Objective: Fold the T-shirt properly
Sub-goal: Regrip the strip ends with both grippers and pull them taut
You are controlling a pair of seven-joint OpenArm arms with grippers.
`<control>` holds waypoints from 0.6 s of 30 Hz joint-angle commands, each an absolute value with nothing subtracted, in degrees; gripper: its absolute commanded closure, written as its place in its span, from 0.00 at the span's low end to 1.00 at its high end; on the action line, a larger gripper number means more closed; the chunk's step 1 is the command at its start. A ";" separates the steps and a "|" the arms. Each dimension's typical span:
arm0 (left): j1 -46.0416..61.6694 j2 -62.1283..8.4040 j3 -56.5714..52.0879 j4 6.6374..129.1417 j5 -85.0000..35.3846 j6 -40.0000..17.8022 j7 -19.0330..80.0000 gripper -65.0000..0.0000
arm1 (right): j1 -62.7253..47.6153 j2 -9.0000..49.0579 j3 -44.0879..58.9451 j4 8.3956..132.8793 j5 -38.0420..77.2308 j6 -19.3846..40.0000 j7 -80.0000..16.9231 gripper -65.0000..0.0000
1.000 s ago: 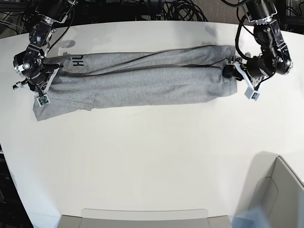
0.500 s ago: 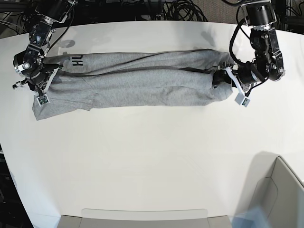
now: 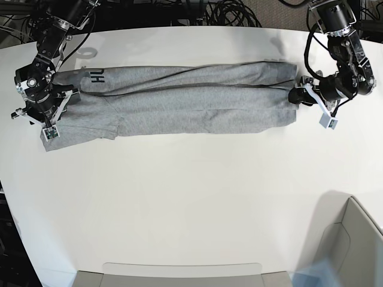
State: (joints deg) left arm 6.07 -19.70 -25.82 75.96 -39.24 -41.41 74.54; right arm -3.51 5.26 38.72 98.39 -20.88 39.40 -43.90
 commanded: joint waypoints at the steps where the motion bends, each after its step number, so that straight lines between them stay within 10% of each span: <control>1: 7.34 -19.74 -25.45 75.03 -32.84 -40.00 80.00 1.00 | -2.77 5.23 39.69 100.79 -19.12 40.00 -43.12 0.65; 18: 5.49 -17.54 -20.44 75.03 -33.45 -40.00 80.00 1.00 | -2.86 5.23 42.59 102.81 -13.93 40.00 -43.30 0.60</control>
